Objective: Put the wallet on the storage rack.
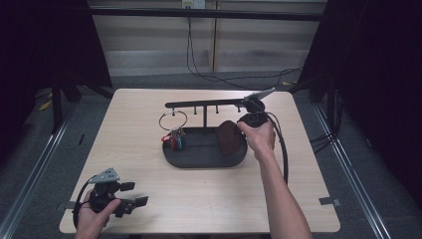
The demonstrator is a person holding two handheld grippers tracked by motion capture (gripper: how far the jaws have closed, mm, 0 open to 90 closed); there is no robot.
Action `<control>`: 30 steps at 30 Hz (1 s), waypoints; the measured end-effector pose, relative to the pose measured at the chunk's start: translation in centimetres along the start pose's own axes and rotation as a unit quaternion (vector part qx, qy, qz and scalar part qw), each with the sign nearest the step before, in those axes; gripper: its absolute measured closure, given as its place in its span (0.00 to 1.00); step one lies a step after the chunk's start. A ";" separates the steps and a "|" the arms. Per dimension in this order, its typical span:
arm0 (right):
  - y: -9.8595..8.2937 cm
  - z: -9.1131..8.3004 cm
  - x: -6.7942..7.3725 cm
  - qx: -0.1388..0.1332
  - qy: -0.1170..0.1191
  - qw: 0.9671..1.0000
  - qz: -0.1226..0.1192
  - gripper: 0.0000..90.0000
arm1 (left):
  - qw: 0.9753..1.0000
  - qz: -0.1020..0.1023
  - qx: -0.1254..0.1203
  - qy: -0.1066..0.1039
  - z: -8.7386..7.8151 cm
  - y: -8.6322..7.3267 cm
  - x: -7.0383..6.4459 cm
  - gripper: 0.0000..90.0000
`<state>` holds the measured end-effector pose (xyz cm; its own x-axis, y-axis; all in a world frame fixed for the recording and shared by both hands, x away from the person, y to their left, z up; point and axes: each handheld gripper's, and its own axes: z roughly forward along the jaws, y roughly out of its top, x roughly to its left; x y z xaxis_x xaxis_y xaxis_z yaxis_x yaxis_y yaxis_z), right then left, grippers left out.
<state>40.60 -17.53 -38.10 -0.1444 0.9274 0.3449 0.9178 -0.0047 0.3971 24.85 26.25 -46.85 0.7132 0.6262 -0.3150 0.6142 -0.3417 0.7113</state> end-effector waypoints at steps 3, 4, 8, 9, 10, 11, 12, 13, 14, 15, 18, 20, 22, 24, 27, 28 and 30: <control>-0.4 0.7 -0.9 0.003 -0.002 1.000 0.014 0.94 | 1.000 0.002 0.001 0.001 0.0 0.0 0.0 0.19; -0.4 0.7 -0.9 0.003 -0.002 1.000 0.014 0.94 | 1.000 0.002 0.001 0.001 0.0 0.0 0.0 0.19; -0.9 1.5 -1.5 -0.002 0.022 0.999 0.033 0.94 | 1.000 0.001 0.002 0.000 0.1 0.0 -0.1 0.19; -1.0 1.7 -1.5 0.005 0.025 0.999 0.031 0.94 | 1.000 0.001 0.002 0.000 0.1 0.0 -0.1 0.19; -1.1 2.0 -1.6 0.004 0.026 0.999 0.034 0.94 | 1.000 0.002 0.002 0.001 0.0 0.0 -0.1 0.19; -1.1 2.0 -1.6 0.004 0.026 0.999 0.034 0.94 | 1.000 0.002 0.002 0.001 0.0 0.0 -0.1 0.19; -1.2 2.3 -1.6 0.005 0.026 0.999 0.034 0.94 | 1.000 0.003 0.001 0.002 0.0 0.0 0.0 0.19; -1.4 2.7 -1.7 0.004 0.037 0.999 0.040 0.94 | 1.000 0.003 0.001 0.002 0.0 0.0 0.0 0.19; -1.4 2.9 -1.7 0.006 0.033 0.999 0.032 0.93 | 1.000 0.003 0.001 0.001 0.0 0.0 0.0 0.19; -1.5 3.0 -1.8 0.003 0.030 0.999 0.032 0.93 | 1.000 0.002 0.001 0.001 0.0 0.0 0.0 0.19; -1.7 3.4 -1.9 0.007 0.020 0.999 0.029 0.91 | 1.000 0.003 0.001 0.001 0.0 0.0 0.0 0.19; -1.8 3.5 -2.1 0.005 0.014 1.000 0.023 0.92 | 1.000 0.004 0.001 0.001 0.0 0.0 0.0 0.19; -1.8 3.5 -2.2 0.001 0.013 1.000 0.023 0.92 | 1.000 0.002 0.003 0.002 0.0 0.0 0.0 0.19; -1.8 3.4 -2.1 0.000 0.007 1.000 0.021 0.92 | 1.000 0.002 0.003 0.001 0.1 0.0 0.0 0.19; -1.7 3.2 -2.0 -0.010 0.010 1.000 0.021 0.87 | 1.000 0.003 0.002 0.001 0.0 0.0 0.0 0.19; -1.7 3.1 -2.1 -0.017 0.004 1.000 0.017 0.87 | 1.000 0.003 0.002 0.001 0.0 0.0 0.0 0.19; -1.8 3.0 -2.1 -0.015 0.009 1.000 0.015 0.83 | 1.000 0.003 0.002 0.001 0.0 0.0 0.0 0.19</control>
<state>40.36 -18.36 -42.04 -0.1231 0.9202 0.3717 0.9108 -0.0440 0.4106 24.86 26.21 -46.87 0.7161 0.6251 -0.3107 0.6117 -0.3475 0.7106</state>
